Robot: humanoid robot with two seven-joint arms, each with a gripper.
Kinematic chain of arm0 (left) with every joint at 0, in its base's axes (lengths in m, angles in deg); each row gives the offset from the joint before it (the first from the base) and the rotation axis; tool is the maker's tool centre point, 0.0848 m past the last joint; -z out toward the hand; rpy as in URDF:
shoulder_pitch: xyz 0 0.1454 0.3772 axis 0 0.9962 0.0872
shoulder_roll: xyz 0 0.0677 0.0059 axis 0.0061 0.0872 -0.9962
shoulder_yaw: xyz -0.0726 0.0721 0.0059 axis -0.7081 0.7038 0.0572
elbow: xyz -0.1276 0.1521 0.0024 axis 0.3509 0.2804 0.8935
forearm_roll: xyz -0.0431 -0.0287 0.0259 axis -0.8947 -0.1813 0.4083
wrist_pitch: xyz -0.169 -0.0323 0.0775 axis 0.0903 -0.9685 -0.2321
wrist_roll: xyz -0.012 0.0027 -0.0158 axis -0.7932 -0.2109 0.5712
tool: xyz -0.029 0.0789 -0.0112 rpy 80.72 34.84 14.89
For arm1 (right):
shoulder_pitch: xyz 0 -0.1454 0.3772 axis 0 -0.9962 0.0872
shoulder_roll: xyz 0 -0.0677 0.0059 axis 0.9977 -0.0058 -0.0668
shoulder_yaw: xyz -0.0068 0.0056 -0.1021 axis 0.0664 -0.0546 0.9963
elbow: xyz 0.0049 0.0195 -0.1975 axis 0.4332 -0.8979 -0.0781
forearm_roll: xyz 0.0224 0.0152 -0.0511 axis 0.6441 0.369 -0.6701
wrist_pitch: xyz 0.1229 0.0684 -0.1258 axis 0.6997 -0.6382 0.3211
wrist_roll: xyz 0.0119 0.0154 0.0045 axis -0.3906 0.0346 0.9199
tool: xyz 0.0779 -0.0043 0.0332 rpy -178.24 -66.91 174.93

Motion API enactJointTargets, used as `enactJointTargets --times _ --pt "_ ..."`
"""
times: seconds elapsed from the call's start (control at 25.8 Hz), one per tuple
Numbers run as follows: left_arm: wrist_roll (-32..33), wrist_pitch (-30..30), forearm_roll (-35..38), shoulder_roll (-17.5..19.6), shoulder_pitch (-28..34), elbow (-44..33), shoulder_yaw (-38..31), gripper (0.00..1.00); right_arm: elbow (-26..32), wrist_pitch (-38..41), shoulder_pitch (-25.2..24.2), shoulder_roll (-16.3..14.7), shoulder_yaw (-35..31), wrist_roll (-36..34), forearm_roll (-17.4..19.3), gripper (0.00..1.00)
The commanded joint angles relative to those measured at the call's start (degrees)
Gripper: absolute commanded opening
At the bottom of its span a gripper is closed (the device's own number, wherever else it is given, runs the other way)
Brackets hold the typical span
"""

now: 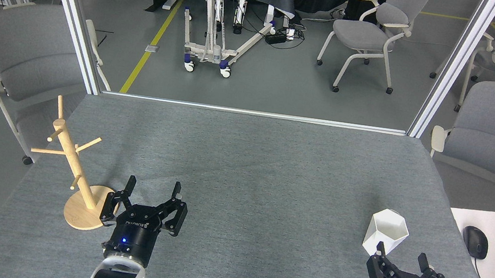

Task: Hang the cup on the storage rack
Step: 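Grasp the white hexagonal cup with the right gripper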

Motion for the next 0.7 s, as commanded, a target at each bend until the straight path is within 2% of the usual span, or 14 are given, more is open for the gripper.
enactJointTargets --times 0.0,0.23,0.47,0.66 --pt "-0.12 0.01 0.0 -0.01 0.76 0.07 -0.08 0.99 -1.08 -1.23 0.2 0.1 0.02 -0.19 -1.22 0.99" --pt "-0.12 0.01 0.0 -0.1 1.11 0.25 -0.08 0.99 -3.28 -1.93 0.46 0.19 0.73 -0.19 -2.8 0.99" --pt "-0.2 -0.17 0.0 -0.45 0.84 0.51 -0.08 0.99 -7.49 -2.11 4.68 -0.34 3.8 -0.28 -2.8 0.99" --pt "-0.12 -0.34 0.0 -0.45 0.84 0.6 -0.08 0.99 -8.46 -1.76 5.56 -0.52 4.07 -0.37 -2.89 0.99"
